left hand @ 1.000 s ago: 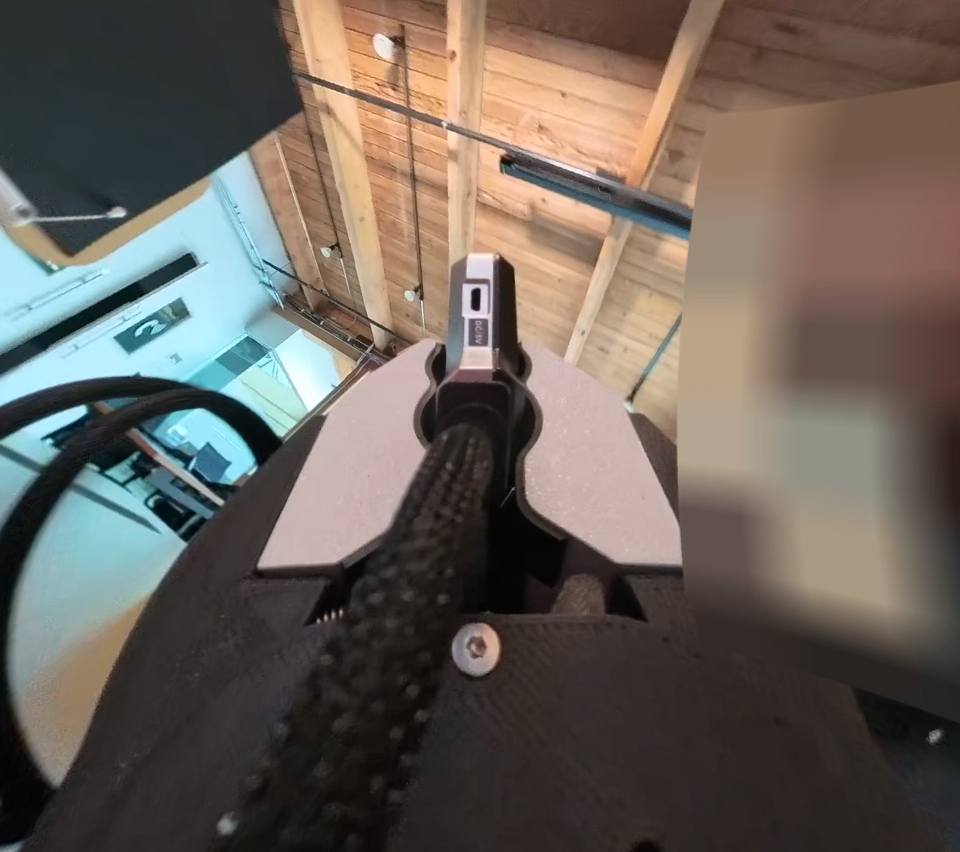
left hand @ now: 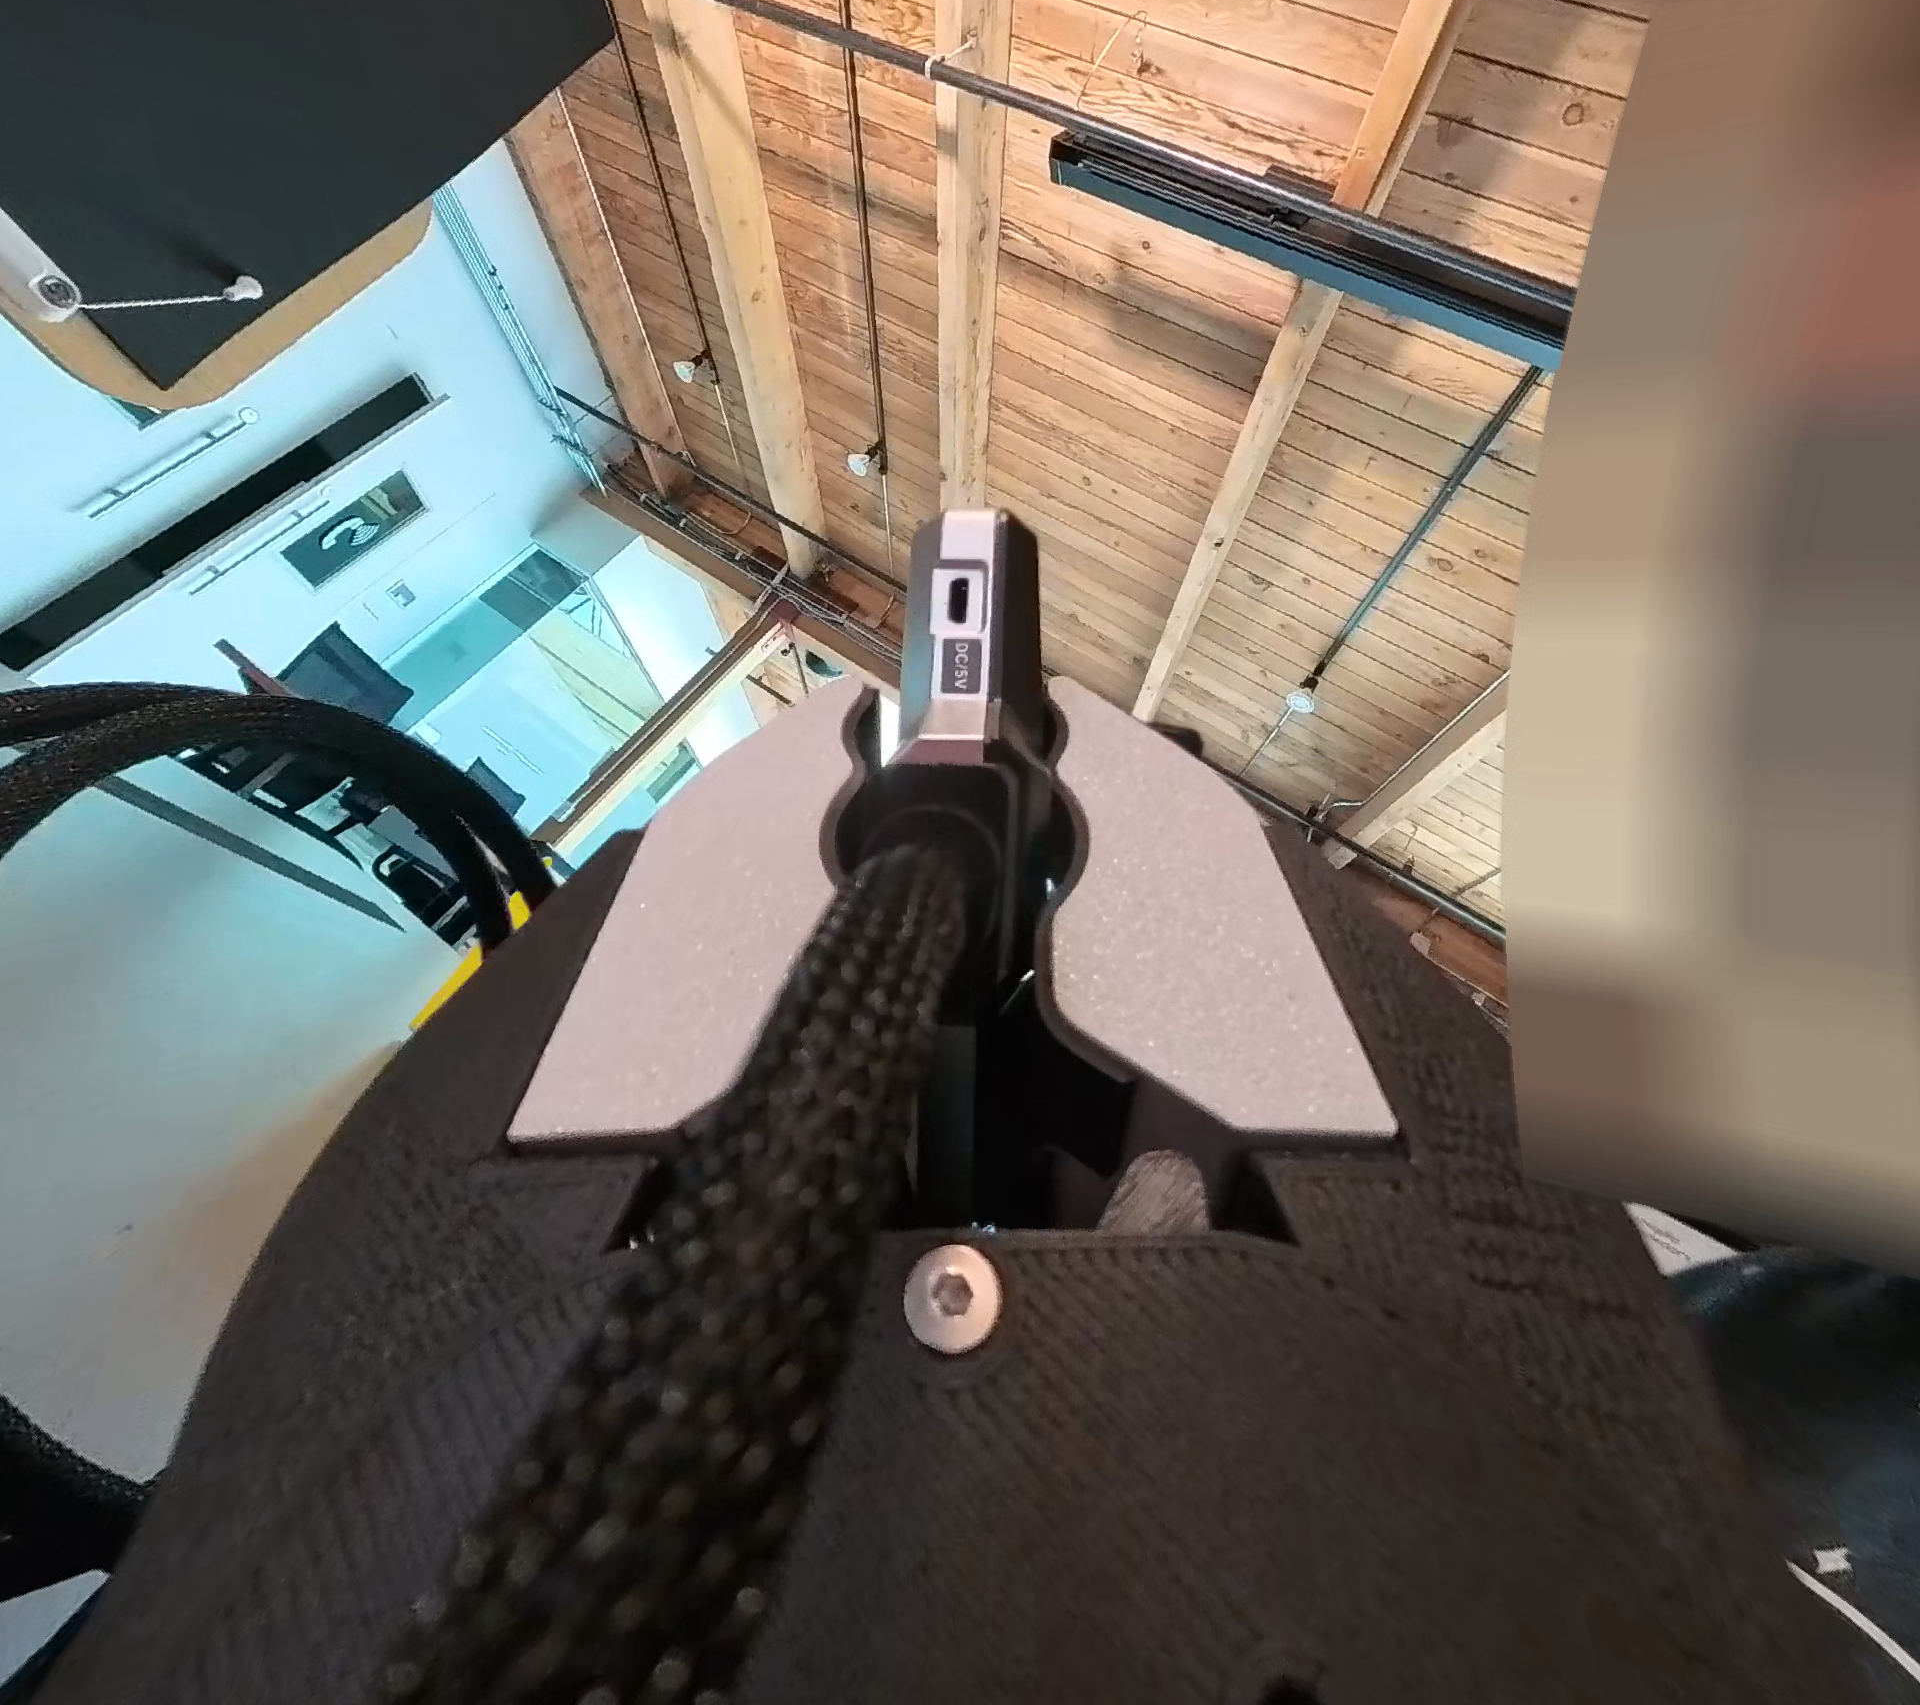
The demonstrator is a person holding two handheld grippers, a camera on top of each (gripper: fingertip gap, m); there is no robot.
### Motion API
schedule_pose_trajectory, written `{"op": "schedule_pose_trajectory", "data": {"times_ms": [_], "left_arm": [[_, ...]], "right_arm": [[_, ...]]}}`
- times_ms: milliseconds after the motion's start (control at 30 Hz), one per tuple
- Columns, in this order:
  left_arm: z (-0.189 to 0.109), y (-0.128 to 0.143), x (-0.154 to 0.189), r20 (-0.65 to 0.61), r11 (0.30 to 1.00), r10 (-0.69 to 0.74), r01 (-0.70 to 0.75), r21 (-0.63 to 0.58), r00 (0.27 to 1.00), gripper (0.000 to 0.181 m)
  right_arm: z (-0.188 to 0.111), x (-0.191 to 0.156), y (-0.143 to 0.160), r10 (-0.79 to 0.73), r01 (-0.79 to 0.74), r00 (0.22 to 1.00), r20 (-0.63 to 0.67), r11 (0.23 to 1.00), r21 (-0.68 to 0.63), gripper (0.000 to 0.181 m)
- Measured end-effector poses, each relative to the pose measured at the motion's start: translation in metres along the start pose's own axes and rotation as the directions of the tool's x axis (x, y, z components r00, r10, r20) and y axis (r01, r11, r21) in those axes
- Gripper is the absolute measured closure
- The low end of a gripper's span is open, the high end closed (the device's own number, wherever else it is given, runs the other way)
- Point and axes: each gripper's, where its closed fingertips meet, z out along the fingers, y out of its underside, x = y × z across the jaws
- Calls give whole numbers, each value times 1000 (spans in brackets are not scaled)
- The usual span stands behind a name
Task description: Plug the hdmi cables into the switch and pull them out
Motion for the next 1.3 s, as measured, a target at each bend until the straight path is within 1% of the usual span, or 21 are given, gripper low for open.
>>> {"op": "schedule_pose_trajectory", "data": {"times_ms": [33,167,233,300,367,400,467,567,633,667,733,800,867,933,1000,1033,1067,1100,1167,1233,1300], "left_arm": [[0,0,0,2,1000,1,-1,-2,1000,154],[1,2,-3,13,1000,0,0,-9,1000,154],[1,2,-3,16,1000,-2,3,-13,1000,154],[1,3,-4,19,1000,-3,3,-15,1000,154],[1,4,-5,22,1000,-3,4,-19,1000,154],[1,4,-6,26,1000,-5,5,-22,1000,154],[1,6,-7,32,999,-9,10,-30,999,154],[1,7,-8,34,999,-11,12,-35,999,154],[1,6,-8,34,999,-12,13,-34,999,154],[1,7,-8,34,999,-11,12,-35,999,154],[1,7,-8,35,999,-10,11,-39,999,154],[1,9,-8,35,999,-12,13,-46,999,154],[2,13,-9,37,998,-17,19,-68,999,154],[3,23,-10,40,992,-39,43,-121,998,155],[6,41,-9,32,974,-68,74,-216,997,155],[7,53,-7,19,957,-83,85,-278,996,151],[7,66,-4,4,934,-94,89,-347,996,155],[7,81,-1,-10,902,-89,76,-424,996,155],[2,109,4,-46,821,-10,-18,-571,999,154],[-4,130,8,-112,722,111,-158,-673,987,155],[-12,146,9,-182,601,219,-279,-749,959,155]], "right_arm": [[-7,8,8,6,-6,1000,-24,999,-32,169],[-21,34,44,98,-102,994,-41,988,-119,169],[-24,56,80,156,-178,981,-114,959,-221,169],[-34,85,134,141,-252,949,-281,877,-410,169],[-53,98,192,100,-341,914,-392,712,-613,169],[-59,100,211,92,-379,901,-425,646,-663,169],[-62,100,231,122,-436,880,-459,590,-679,169],[-66,99,244,139,-469,864,-483,569,-676,163],[-68,96,245,142,-478,855,-500,591,-650,156],[-67,95,241,144,-471,853,-502,626,-621,153],[-65,93,228,126,-429,853,-506,721,-545,140],[-68,95,209,81,-371,833,-548,816,-443,136],[-64,95,177,-9,-205,825,-565,926,-315,126],[-49,80,136,-126,2,844,-521,973,-232,105],[-24,52,96,-244,225,860,-448,970,-96,79],[-10,33,79,-313,336,866,-391,942,-11,64],[5,14,68,-385,427,859,-337,903,57,56],[19,-4,63,-448,485,853,-269,870,88,55],[49,-31,73,-530,539,839,-122,841,55,56],[78,-45,88,-528,527,849,-12,849,-22,60],[103,-55,100,-502,507,862,75,858,-83,71]]}}
